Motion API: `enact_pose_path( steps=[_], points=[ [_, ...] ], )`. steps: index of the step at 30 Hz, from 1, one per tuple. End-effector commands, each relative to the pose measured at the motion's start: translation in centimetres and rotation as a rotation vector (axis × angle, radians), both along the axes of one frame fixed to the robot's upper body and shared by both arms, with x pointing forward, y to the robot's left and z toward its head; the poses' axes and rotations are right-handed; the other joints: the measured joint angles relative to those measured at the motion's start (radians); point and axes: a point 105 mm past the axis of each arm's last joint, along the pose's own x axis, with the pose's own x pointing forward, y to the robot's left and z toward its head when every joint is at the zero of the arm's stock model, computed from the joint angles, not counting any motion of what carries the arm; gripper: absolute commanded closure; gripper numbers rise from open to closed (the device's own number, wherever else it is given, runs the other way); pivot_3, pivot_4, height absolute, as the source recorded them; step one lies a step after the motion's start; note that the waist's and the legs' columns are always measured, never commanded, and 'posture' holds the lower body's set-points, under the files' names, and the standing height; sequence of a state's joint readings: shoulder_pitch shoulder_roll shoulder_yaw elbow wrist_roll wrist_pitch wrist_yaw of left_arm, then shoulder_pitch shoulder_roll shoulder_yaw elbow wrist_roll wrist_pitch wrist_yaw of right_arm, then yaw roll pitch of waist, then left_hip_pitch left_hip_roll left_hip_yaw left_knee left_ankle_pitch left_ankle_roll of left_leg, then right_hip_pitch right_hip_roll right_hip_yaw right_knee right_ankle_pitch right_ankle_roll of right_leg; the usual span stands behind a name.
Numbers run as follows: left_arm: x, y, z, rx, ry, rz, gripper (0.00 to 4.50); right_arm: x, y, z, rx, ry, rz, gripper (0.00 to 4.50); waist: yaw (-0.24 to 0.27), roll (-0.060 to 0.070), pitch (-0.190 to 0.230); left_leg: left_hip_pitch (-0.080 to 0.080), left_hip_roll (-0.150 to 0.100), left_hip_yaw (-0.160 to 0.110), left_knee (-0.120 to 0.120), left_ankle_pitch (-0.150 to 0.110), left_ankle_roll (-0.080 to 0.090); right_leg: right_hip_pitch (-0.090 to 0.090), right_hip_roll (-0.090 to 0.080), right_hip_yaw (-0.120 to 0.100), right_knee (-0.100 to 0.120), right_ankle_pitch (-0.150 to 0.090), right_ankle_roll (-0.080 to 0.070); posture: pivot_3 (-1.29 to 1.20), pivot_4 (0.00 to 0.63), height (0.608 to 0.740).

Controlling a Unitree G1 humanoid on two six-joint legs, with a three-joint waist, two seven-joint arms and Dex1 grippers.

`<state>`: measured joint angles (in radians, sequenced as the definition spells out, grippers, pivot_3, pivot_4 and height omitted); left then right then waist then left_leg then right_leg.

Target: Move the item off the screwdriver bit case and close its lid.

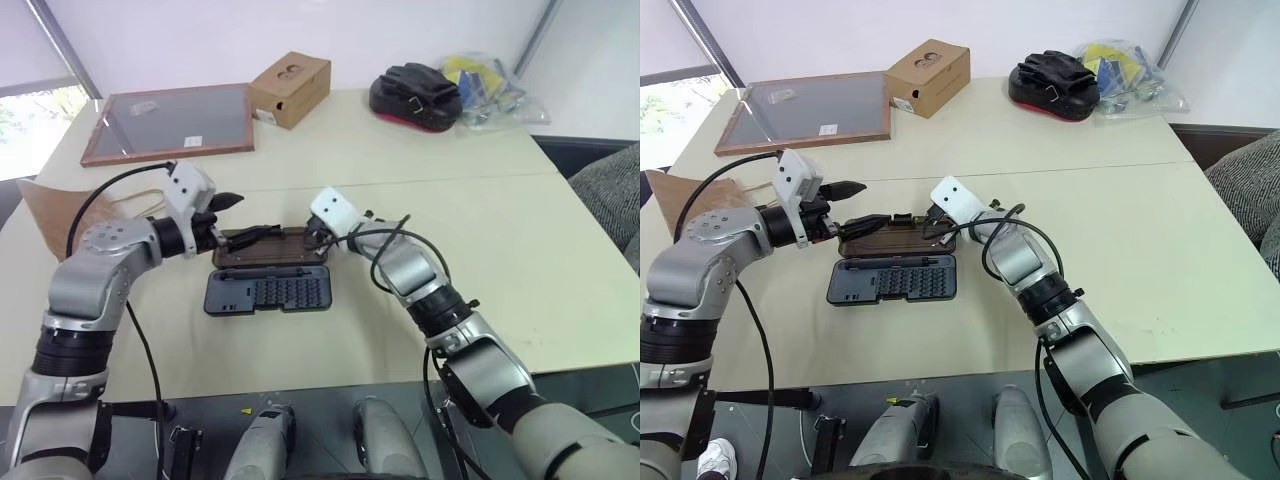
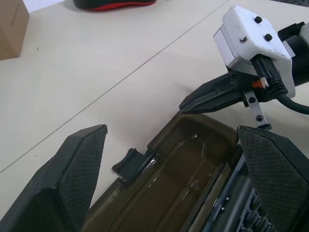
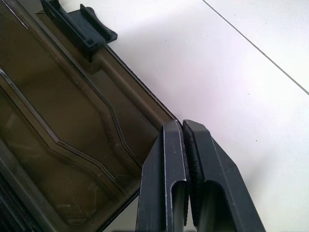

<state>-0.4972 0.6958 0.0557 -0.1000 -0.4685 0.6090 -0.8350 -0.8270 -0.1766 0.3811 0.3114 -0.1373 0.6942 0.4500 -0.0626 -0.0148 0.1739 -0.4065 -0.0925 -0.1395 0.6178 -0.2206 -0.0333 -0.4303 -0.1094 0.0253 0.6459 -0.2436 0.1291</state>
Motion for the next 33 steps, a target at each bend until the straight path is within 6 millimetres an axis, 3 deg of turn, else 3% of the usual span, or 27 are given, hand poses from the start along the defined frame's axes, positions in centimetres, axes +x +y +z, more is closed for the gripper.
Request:
enact_pose_path(
  steps=[1, 8, 17, 20, 26, 29, 33],
  points=[
    [-0.1, -0.1, 1.2, -0.005, -0.048, -0.01, 0.0, -0.3, -0.1, -0.1, -0.003, 0.01, 0.005, 3.73, 0.002, 0.0, 0.0, 0.0, 0.0, 0.0, 0.0, 0.0, 0.0, 0.0, 0.0, 0.0, 0.0, 0.0, 0.0, 0.0, 0.15, 0.74],
    [-0.7, -0.3, 0.8, -0.005, -0.024, -0.035, 0.0, 0.0, -0.9, 1.1, 0.026, -0.025, -0.028, 0.16, 0.004, 0.0, 0.0, 0.0, 0.0, 0.0, 0.0, 0.0, 0.0, 0.0, 0.0, 0.0, 0.0, 0.0, 0.0, 0.0, 0.15, 0.74],
    [-2.8, 1.3, 2.3, -0.116, 0.02, -0.016, 0.0, 0.0, -2.6, 5.3, 0.218, -0.073, -0.074, 0.16, 0.006, 0.0, 0.0, -0.001, 0.0, 0.0, -0.001, 0.0, 0.0, -0.001, 0.0, 0.0, 0.0, 0.0, 0.0, 0.0, 0.15, 0.74],
    [-4.1, 1.3, 1.4, -0.084, 0.038, -0.022, 0.0, -0.1, -2.9, 5.7, 0.245, -0.083, -0.096, 0.16, 0.004, 0.001, 0.0, -0.001, 0.0, 0.0, -0.001, 0.0, 0.0, -0.001, 0.0, 0.0, 0.0, 0.0, 0.0, 0.0, 0.15, 0.74],
    [-6.3, 1.3, -0.9, -0.048, 0.112, -0.037, 2.98, 0.0, -3.2, 6.7, 0.281, -0.109, -0.118, 0.08, 0.009, 0.001, 0.0, 0.0, 0.0, 0.0, -0.002, 0.0, -0.001, -0.001, 0.0, 0.0, 0.0, 0.0, 0.0, 0.0, 0.15, 0.74],
    [-6.2, 1.9, -2.4, -0.024, 0.134, -0.011, 4.44, 0.2, -3.1, 7.6, 0.31, -0.13, -0.108, 0.08, 0.015, 0.001, 0.001, 0.0, 0.0, 0.0, -0.002, 0.0, -0.001, -0.001, -0.001, 0.0, -0.001, 0.0, -0.001, 0.0, 0.15, 0.74],
    [-5.4, 2.5, -4.0, -0.006, 0.137, 0.011, 4.44, 0.5, -2.8, 8.4, 0.32, -0.163, -0.083, 0.08, 0.019, 0.001, 0.001, 0.0, 0.0, 0.0, -0.002, 0.0, -0.001, -0.001, 0.0, 0.0, -0.001, 0.0, -0.001, 0.0, 0.15, 0.74]
  ],
)
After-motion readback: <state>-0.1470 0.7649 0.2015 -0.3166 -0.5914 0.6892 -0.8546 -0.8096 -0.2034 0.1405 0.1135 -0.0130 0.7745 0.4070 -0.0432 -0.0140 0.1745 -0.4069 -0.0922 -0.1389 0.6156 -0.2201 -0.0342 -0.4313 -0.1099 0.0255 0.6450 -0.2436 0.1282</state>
